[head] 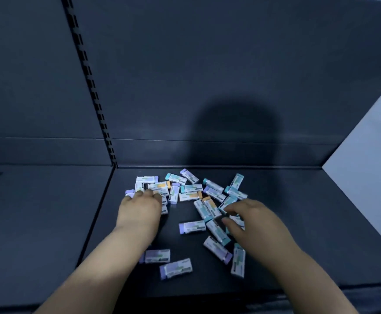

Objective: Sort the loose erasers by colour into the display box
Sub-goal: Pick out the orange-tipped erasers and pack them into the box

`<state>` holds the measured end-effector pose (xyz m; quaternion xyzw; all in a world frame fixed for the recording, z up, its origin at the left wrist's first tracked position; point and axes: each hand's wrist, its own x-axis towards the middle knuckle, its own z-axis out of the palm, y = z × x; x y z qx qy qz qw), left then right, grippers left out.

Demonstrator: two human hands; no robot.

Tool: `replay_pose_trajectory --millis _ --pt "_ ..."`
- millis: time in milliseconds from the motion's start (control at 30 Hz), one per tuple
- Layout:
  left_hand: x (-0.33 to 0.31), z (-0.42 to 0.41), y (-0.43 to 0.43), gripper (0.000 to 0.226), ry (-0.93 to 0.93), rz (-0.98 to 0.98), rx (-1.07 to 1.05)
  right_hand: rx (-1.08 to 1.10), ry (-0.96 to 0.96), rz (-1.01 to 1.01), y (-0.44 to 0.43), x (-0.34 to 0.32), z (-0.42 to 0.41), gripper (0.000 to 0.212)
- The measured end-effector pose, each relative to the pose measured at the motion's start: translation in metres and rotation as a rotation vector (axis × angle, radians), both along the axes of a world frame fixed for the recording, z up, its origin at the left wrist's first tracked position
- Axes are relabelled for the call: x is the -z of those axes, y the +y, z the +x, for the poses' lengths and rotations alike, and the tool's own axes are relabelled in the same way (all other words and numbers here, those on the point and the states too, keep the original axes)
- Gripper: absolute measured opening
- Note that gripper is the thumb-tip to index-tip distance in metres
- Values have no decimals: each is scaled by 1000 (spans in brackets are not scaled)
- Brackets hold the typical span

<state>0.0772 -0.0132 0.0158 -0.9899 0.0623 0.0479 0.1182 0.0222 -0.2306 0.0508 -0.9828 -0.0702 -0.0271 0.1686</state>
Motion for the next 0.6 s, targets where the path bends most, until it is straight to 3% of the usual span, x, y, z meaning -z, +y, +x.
replay_pose_trajectory --millis 233,400,600 --pt "2 -6 -13 40 -18 119 -30 -93 25 53 -21 10 20 28" --pt "0 -12 -25 38 -85 39 -36 -151 45 47 -36 16 28 24" --pt "-9 -17 -60 42 -218 -230 377 -224 162 206 -48 18 26 36"
